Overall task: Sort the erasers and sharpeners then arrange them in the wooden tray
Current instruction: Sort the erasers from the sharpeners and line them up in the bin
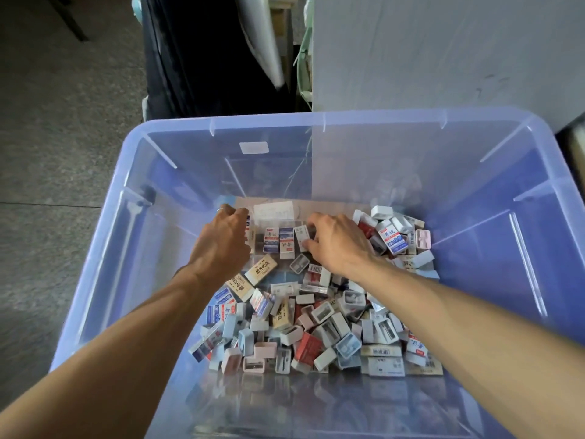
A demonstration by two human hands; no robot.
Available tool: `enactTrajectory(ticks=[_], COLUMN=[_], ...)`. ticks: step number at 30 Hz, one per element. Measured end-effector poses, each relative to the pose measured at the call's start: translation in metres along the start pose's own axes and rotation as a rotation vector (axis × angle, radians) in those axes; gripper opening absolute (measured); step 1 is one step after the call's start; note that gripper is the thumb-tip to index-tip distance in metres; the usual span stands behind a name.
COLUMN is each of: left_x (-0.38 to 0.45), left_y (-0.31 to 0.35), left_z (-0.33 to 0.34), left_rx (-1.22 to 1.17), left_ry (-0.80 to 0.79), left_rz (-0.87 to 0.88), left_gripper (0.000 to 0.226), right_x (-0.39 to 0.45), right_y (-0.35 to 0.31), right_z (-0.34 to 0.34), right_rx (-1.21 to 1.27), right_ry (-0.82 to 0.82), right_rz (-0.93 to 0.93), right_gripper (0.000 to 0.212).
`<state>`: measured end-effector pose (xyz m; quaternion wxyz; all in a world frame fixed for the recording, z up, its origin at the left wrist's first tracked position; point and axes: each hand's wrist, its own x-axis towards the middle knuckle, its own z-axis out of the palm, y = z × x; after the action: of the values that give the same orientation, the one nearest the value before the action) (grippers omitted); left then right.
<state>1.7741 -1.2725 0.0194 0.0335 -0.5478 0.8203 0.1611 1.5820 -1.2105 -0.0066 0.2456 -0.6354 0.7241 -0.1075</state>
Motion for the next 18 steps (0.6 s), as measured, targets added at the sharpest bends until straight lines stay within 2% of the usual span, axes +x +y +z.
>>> enactTrajectory(ticks=[2, 6, 8, 14, 18], left_x=[-0.001, -0.001, 0.0, 0.002, 0.0], left_y=[0.001, 0.006, 0.011, 0.009, 0.009], left_z=[0.003, 0.008, 0.008, -0.001, -0.002], left_rx=[-0.042, -0.258, -0.296, -0.171, -0.048], left_ry=[-0.03, -0.082, -0.089, -0.052, -0.105], left_rz=[-0.037, -0.079, -0.052, -0.05, -0.04], left_gripper=[0.031, 0.065, 0.07, 0.059, 0.054], right_x=[-0.001, -0.001, -0.001, 0.001, -0.002], right_y=[0.001, 0.002, 0.004, 0.005, 0.007], right_z=[0.0, -0.001, -0.001, -0.001, -0.001], right_rx=[-0.005, -0.019, -0.021, -0.018, -0.032], right_ry=[-0.003, -0.003, 0.012, 0.01, 0.023], right_rz=[-0.006, -0.003, 0.008, 0.037, 0.043], right_gripper=[0.027, 0.021, 0.02, 0.021, 0.017])
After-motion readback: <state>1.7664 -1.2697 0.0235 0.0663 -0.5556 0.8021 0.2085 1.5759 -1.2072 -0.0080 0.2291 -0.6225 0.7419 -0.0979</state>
